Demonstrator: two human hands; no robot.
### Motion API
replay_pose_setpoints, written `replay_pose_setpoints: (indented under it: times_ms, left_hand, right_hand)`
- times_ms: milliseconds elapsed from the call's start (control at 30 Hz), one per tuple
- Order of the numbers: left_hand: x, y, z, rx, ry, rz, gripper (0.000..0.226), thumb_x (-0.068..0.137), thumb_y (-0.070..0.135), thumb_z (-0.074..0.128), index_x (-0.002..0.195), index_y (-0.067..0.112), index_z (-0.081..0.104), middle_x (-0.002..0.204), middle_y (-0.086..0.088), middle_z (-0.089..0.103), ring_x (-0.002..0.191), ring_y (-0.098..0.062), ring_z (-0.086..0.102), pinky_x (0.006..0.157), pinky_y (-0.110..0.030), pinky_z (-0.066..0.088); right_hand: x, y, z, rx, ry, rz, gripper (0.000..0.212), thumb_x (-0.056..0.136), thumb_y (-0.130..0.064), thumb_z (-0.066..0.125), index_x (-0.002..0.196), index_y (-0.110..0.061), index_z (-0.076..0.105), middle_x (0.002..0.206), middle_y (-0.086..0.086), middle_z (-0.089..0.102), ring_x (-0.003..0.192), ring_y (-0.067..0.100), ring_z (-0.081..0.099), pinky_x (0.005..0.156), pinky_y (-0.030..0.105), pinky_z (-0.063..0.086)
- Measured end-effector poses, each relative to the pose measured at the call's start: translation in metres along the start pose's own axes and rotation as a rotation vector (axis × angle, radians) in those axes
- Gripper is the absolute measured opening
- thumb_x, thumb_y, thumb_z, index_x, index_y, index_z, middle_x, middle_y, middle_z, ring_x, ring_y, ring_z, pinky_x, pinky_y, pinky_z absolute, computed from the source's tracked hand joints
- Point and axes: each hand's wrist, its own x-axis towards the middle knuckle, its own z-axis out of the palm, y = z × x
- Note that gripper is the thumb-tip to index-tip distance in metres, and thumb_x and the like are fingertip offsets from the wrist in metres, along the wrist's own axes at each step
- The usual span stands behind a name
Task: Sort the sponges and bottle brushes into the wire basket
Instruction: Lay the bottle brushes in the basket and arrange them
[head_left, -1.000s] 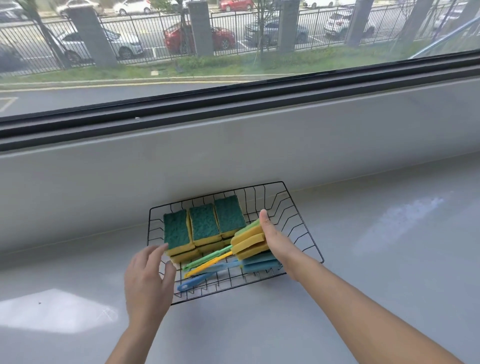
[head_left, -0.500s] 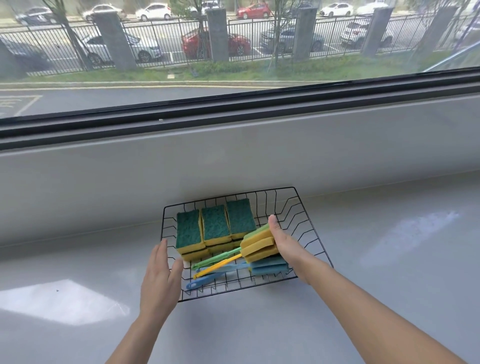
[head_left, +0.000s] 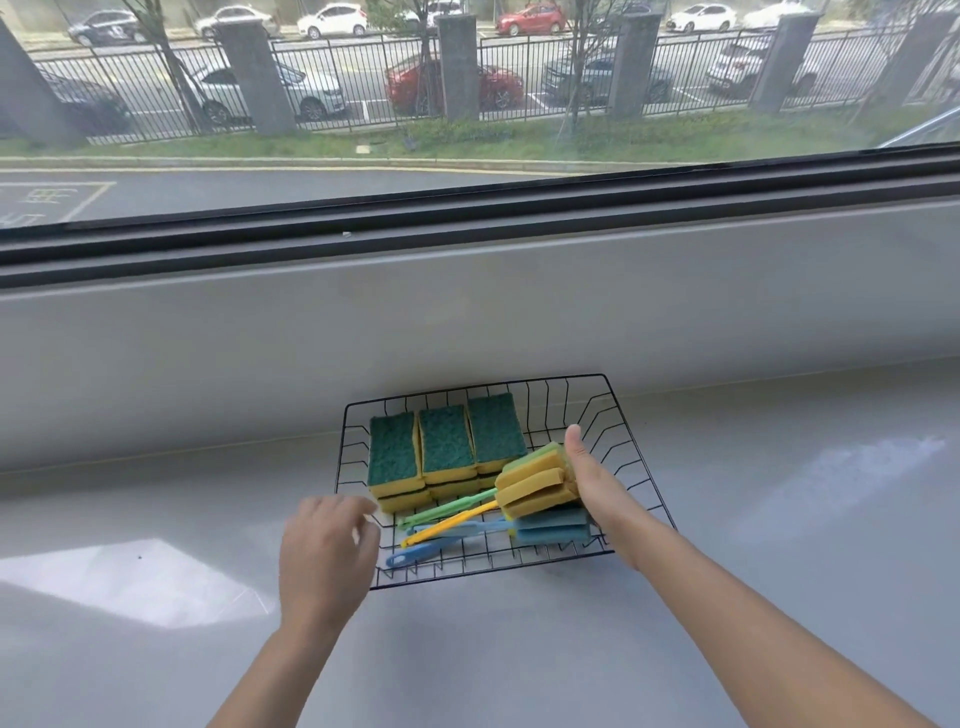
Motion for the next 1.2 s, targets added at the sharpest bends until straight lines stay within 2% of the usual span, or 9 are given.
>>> replay_pose_setpoints:
  times_ms: [133,200,267,433,633,800,967,1100,1200]
  left_hand:
    - [0.008,0.025,0.003,0.426,-0.532,0.046,0.018,0.079,0.005,0.051,0.077,0.019,0.063,0.068,-0.001,0.057,0.067,-0.023,0.045,0.055,-0.032,0.036]
    - [0.015,0.037,0.002,0.564,-0.660,0.093,0.023,0.075,-0.003,0.055,0.066,0.018,0.049,0.061,0.000,0.042,0.057,-0.022,0.037,0.052,-0.030,0.030]
    - [0.023,0.041,0.005,0.621,-0.716,0.132,0.026,0.075,-0.005,0.059,0.069,0.018,0.048,0.059,0.001,0.038,0.058,-0.023,0.041,0.057,-0.030,0.034]
    - [0.037,0.040,0.019,0.665,-0.783,0.206,0.023,0.080,-0.002,0.064,0.084,0.019,0.056,0.061,0.002,0.039,0.066,-0.025,0.049,0.061,-0.030,0.041]
    - [0.042,0.040,0.028,0.722,-0.800,0.306,0.026,0.077,-0.007,0.062,0.073,0.016,0.050,0.057,0.000,0.037,0.060,-0.026,0.047,0.058,-0.031,0.039]
    - [0.044,0.033,0.034,0.700,-0.783,0.339,0.035,0.076,-0.005,0.064,0.062,0.017,0.042,0.056,0.001,0.037,0.057,-0.025,0.044,0.055,-0.032,0.037]
    - [0.042,0.028,0.035,0.680,-0.778,0.338,0.020,0.078,0.002,0.064,0.070,0.018,0.054,0.056,0.001,0.037,0.058,-0.027,0.046,0.053,-0.031,0.037]
    - [0.042,0.028,0.035,0.618,-0.756,0.262,0.019,0.077,0.000,0.061,0.075,0.019,0.062,0.068,-0.003,0.055,0.062,-0.028,0.050,0.055,-0.031,0.041]
    - [0.041,0.026,0.036,0.585,-0.723,0.230,0.018,0.080,0.002,0.063,0.089,0.018,0.065,0.079,-0.004,0.062,0.067,-0.028,0.053,0.057,-0.032,0.040]
  right_hand:
    - [0.000,0.006,0.003,0.007,-0.010,-0.014,0.096,0.072,-0.093,0.018,0.141,-0.033,0.048,0.137,0.000,0.058,0.130,0.020,0.051,0.118,0.047,0.031]
    - [0.001,0.007,0.004,0.012,-0.012,-0.017,0.096,0.073,-0.094,0.018,0.144,-0.034,0.045,0.139,0.000,0.056,0.132,0.021,0.050,0.119,0.048,0.030]
    - [0.001,0.009,0.004,0.014,-0.018,-0.014,0.096,0.072,-0.095,0.019,0.142,-0.035,0.046,0.137,-0.001,0.057,0.130,0.020,0.051,0.117,0.046,0.031]
    - [0.001,0.011,0.002,0.013,-0.049,-0.019,0.094,0.072,-0.096,0.019,0.141,-0.037,0.044,0.135,-0.002,0.057,0.126,0.018,0.051,0.113,0.044,0.033]
    - [0.004,0.011,0.003,0.012,-0.048,-0.016,0.097,0.070,-0.096,0.021,0.142,-0.036,0.045,0.137,-0.001,0.057,0.129,0.019,0.051,0.117,0.047,0.032]
    - [0.004,0.011,0.003,0.025,-0.042,-0.019,0.087,0.073,-0.094,0.021,0.135,-0.038,0.048,0.134,-0.002,0.058,0.127,0.019,0.052,0.115,0.045,0.033]
    - [0.004,0.011,0.002,0.025,-0.030,-0.014,0.090,0.074,-0.094,0.022,0.141,-0.038,0.045,0.139,0.000,0.055,0.132,0.021,0.048,0.118,0.049,0.029]
    - [0.002,0.010,0.002,0.014,-0.029,-0.022,0.089,0.073,-0.094,0.023,0.137,-0.038,0.048,0.135,-0.002,0.058,0.129,0.020,0.050,0.117,0.048,0.031]
    - [0.001,0.009,0.003,0.014,-0.024,-0.021,0.088,0.074,-0.093,0.023,0.137,-0.037,0.048,0.135,-0.002,0.058,0.128,0.020,0.050,0.116,0.049,0.031]
